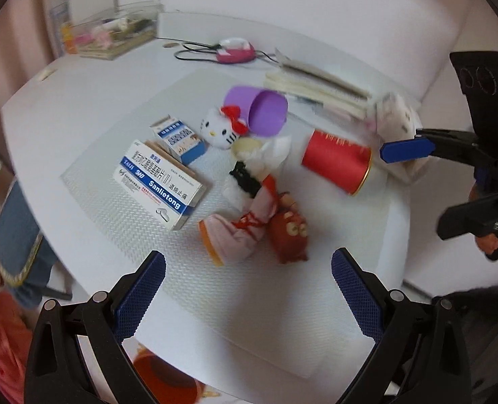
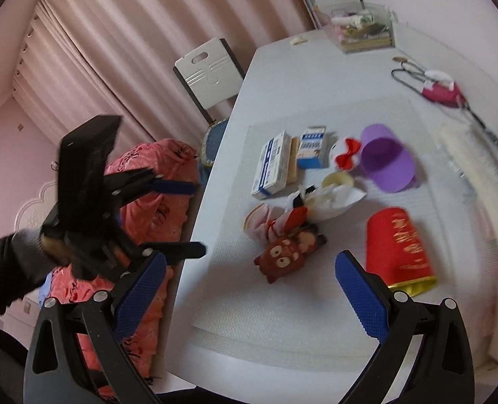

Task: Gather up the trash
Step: 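Reach the left tool to the red plush toy and close on it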

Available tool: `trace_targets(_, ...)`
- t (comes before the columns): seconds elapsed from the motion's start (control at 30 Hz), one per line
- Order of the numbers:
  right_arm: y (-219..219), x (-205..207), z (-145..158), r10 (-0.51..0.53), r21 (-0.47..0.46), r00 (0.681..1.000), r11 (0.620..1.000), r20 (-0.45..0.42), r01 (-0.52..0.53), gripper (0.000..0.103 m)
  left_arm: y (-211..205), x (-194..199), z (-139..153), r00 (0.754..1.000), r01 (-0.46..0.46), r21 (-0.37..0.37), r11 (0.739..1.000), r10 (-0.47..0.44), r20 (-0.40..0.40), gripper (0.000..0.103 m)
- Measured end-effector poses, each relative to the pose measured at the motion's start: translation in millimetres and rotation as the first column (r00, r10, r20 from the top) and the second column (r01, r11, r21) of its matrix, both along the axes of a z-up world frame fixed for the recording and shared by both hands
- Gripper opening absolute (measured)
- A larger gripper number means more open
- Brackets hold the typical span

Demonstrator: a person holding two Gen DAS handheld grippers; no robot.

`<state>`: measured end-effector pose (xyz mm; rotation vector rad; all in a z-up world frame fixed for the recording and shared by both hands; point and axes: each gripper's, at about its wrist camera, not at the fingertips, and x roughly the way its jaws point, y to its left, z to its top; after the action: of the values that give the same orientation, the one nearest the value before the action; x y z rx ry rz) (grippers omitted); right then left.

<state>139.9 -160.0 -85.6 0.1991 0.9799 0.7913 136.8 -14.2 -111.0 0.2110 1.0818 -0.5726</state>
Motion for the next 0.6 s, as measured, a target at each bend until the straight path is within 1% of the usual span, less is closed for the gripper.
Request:
trace_targets(0.1, 10, 2, -12, -0.003, -0.018, 1.000, 1.000, -0.003, 0.003, 0.090, 1, 6, -14, 0.996, 0.087, 0.032, 0.996, -0.087, 0.002, 0.097)
trace_targets(0.13, 14, 3, -17, -0.004, -0.016, 1.000, 1.000, -0.005, 0.004, 0.085, 0, 9, -19, 0.992, 0.128, 0.045, 0.991, -0.129, 0.002, 0.097)
trace_targets(0.23, 21, 7, -30, -0.013, -0.031, 1.000, 0.999, -0.012, 0.013, 0.080, -2, 16, -31, 0.972, 0.230, 0.080, 0.970, -0.233, 0.027, 0.097)
trace_targets(0.27, 25, 8, -35, -0.011, -0.040, 1.000, 0.999, -0.001, 0.011, 0.078, -1, 18, -33, 0.966, 0.253, 0.076, 0.964, -0.256, 0.027, 0.097)
trace_targets(0.3, 27, 10, -39, -0.014, -0.057, 1.000, 0.998, 0.006, 0.014, 0.077, 0, 20, -34, 0.959, 0.282, 0.067, 0.957, -0.284, 0.025, 0.095)
trace_targets(0.33, 30, 11, -43, -0.021, -0.081, 1.000, 0.996, 0.015, 0.022, 0.077, -1, 23, -36, 0.944, 0.326, 0.057, 0.944, -0.328, 0.022, 0.088)
trace_targets(0.37, 33, 12, -48, -0.026, -0.092, 0.999, 0.995, 0.020, 0.028, 0.076, -1, 24, -39, 0.934, 0.357, 0.053, 0.933, -0.358, 0.019, 0.086)
trace_targets(0.4, 34, 13, -51, -0.028, -0.094, 0.999, 0.995, 0.021, 0.030, 0.073, -1, 24, -41, 0.924, 0.381, 0.055, 0.923, -0.382, 0.021, 0.083)
trace_targets(0.43, 36, 14, -55, -0.035, -0.102, 0.999, 0.994, 0.022, 0.037, 0.072, -3, 24, -45, 0.906, 0.419, 0.067, 0.906, -0.421, 0.031, 0.080)
trace_targets(0.5, 39, 14, -62, -0.051, -0.122, 0.998, 0.991, 0.027, 0.054, 0.072, -2, 26, -48, 0.888, 0.457, 0.048, 0.888, -0.459, 0.038, 0.073)
trace_targets(0.53, 40, 15, -64, -0.062, -0.127, 0.998, 0.990, 0.028, 0.066, 0.072, -3, 26, -48, 0.877, 0.477, 0.026, 0.878, -0.478, 0.053, 0.073)
trace_targets(0.6, 41, 14, -68, -0.083, -0.123, 0.996, 0.989, 0.031, 0.087, 0.072, -5, 27, -49, 0.860, 0.505, 0.033, 0.863, -0.506, 0.074, 0.073)
